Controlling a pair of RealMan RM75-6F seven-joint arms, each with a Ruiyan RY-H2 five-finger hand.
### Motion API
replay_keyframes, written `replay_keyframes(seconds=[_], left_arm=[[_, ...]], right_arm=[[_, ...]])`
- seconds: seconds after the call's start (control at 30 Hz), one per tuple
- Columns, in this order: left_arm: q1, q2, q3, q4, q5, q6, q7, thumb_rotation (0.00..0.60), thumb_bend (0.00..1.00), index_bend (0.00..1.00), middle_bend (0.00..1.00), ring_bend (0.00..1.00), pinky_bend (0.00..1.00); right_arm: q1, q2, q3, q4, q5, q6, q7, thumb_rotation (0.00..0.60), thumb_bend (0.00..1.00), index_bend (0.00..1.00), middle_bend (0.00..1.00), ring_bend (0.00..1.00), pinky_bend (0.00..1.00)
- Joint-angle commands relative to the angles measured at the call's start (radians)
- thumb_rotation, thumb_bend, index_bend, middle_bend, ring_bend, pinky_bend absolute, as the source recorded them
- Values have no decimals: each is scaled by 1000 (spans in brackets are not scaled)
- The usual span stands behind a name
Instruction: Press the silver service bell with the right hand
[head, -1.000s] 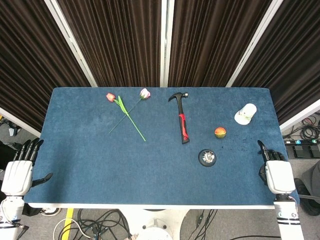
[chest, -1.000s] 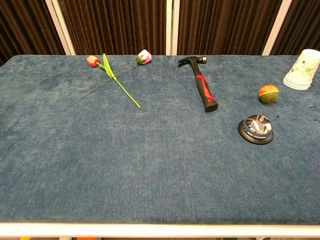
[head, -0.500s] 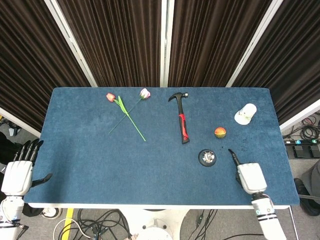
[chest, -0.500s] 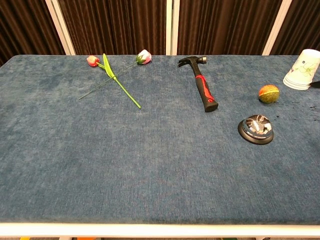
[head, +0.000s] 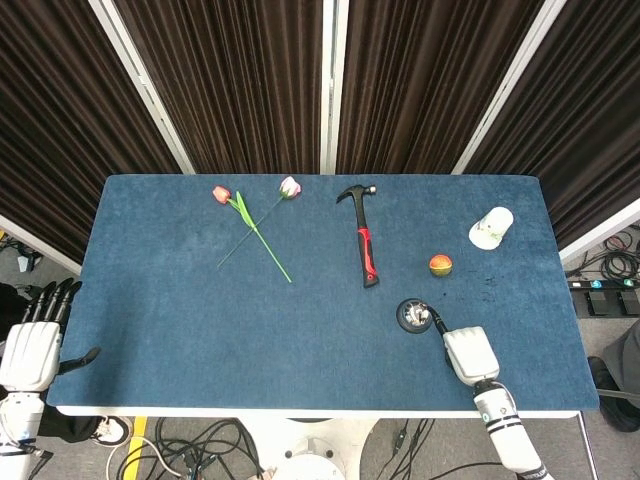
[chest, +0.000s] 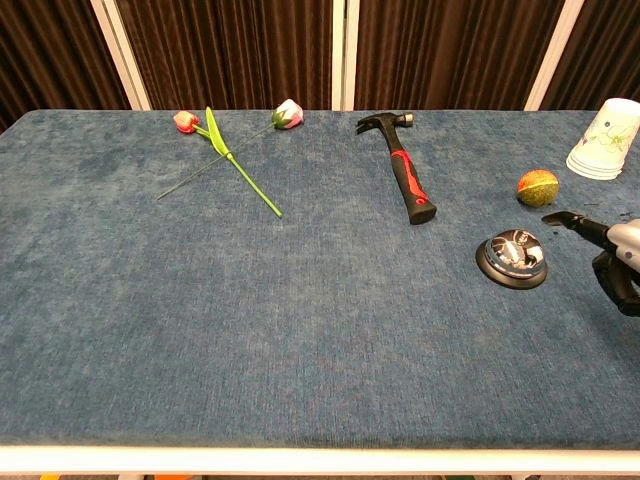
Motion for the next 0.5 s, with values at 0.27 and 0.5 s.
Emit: replay_keyframes(seconds=[0.27, 0.5], left_arm=[[2, 4, -1, -3, -1, 1, -3, 600, 108, 86, 54, 0, 145], [2, 5, -1, -2, 0, 2, -6, 600, 108, 86, 53, 0, 145]], right_arm=[[26, -15, 3, 4, 35, -34, -28, 600, 1000, 8, 877, 786, 705], [38, -28, -5, 8, 62, -55, -54, 600, 1000, 9, 877, 786, 705]])
